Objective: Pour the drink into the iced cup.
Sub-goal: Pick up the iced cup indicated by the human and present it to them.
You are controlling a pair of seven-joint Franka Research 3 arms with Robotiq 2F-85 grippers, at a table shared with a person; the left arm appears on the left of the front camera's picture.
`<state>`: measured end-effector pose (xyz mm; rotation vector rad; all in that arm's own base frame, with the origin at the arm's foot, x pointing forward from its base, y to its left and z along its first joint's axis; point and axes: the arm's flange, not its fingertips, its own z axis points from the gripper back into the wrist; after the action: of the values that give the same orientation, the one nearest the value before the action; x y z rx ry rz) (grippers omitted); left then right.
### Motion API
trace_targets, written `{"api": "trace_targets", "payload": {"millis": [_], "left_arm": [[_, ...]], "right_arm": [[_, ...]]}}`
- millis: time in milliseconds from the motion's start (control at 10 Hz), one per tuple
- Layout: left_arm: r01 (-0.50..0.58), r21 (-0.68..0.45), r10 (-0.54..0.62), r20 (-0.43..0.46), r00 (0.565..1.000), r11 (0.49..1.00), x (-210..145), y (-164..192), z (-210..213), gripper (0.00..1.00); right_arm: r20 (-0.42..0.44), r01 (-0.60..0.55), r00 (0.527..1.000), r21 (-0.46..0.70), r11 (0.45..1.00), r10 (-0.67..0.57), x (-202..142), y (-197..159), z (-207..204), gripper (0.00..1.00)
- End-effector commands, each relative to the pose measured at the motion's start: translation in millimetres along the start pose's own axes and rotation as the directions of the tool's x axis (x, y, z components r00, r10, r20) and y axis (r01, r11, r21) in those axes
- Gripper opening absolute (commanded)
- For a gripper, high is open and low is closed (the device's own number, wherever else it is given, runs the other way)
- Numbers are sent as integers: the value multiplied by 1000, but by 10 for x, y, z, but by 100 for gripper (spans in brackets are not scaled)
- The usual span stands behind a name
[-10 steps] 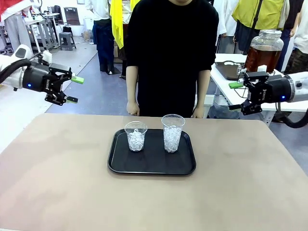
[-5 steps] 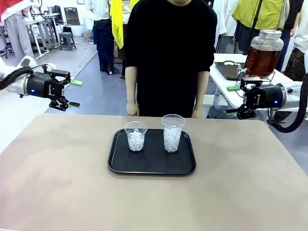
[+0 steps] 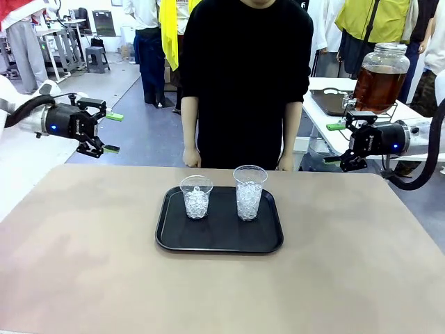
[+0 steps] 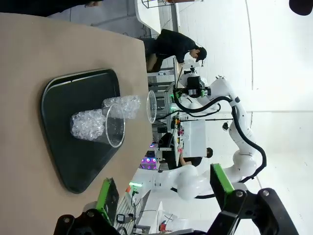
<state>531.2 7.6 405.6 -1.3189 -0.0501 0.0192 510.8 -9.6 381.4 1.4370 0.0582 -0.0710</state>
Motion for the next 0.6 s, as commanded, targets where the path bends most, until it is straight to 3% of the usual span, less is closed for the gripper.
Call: {"api": "trace_targets", "payload": {"millis": [0, 500], "left_arm": [[-10, 7, 10, 10, 1000, 1000, -29, 39, 14, 100], [-10, 7, 10, 10, 1000, 1000, -29, 39, 14, 100]], "right_arm": [[5, 3, 1000, 0, 1000, -3, -5, -12, 6, 100], [5, 3, 1000, 0, 1000, -3, -5, -12, 6, 100]]}}
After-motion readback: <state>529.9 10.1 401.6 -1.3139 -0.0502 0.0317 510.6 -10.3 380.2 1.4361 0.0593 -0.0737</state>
